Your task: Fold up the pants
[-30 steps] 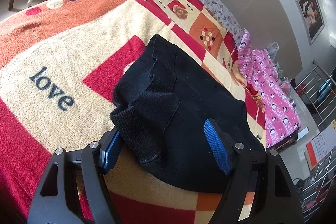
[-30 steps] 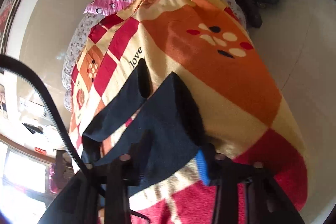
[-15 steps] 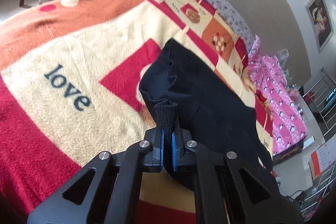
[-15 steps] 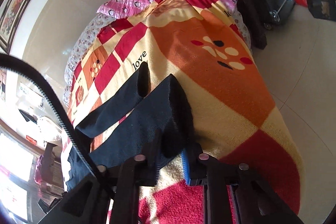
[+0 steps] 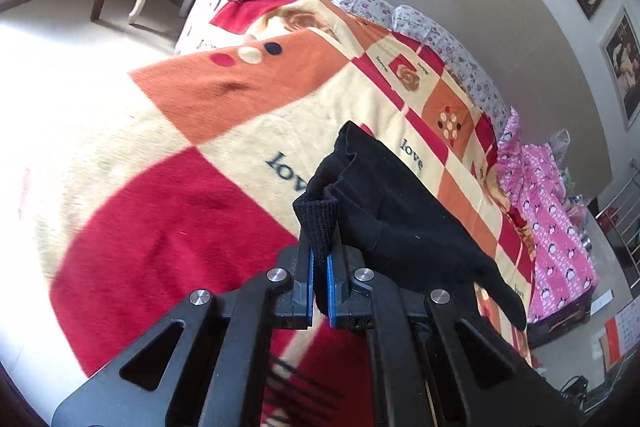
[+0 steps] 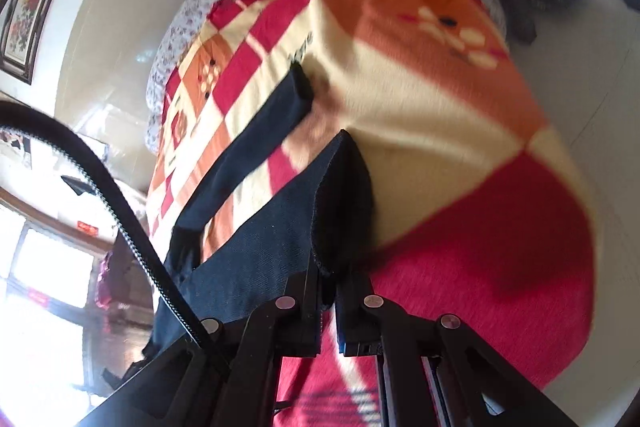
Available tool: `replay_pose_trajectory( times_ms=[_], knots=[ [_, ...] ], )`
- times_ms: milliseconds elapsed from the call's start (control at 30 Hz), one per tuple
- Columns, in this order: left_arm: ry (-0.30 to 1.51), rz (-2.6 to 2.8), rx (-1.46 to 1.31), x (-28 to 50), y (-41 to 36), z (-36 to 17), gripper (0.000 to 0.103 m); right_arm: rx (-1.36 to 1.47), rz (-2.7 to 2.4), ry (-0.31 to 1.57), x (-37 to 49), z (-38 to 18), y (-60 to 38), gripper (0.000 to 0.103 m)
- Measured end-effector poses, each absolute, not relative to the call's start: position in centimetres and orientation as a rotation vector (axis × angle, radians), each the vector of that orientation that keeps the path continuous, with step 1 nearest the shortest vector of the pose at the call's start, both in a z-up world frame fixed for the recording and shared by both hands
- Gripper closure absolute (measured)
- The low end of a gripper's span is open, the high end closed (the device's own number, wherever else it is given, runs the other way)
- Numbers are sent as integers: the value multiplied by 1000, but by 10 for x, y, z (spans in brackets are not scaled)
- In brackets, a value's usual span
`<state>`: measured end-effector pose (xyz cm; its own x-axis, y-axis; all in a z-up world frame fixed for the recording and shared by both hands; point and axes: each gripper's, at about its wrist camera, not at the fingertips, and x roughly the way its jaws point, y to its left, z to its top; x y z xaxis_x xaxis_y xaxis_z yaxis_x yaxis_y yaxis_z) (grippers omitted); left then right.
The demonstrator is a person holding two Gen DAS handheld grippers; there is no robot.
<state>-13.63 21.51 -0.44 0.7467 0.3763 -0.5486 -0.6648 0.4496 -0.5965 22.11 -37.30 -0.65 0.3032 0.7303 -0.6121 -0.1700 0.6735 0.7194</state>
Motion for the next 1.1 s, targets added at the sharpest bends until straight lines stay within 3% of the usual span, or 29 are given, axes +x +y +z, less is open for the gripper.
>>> replay_pose_trajectory(
  times_ms=[167,300,467,600,667,767,1100],
  knots=[
    [399,706,-857,-146,223,-11,99,558,716,1169,203,-11,-351,99],
    [443,811,-792,-147,224,-20,85,433,562,1101,210,2,-353,98],
    [366,1005,-786,-172,235,-7,83,402,495,937,246,42,-347,85],
    [289,934,-643,-151,202,25,79,583,698,1011,289,35,-308,65],
    [306,819,-579,-124,178,30,69,667,692,1114,311,16,-287,65],
    [375,617,-545,-77,143,21,68,708,608,1258,332,-16,-265,65],
    [521,540,-447,-24,107,-11,68,861,553,1139,343,-21,-267,65]
  ],
)
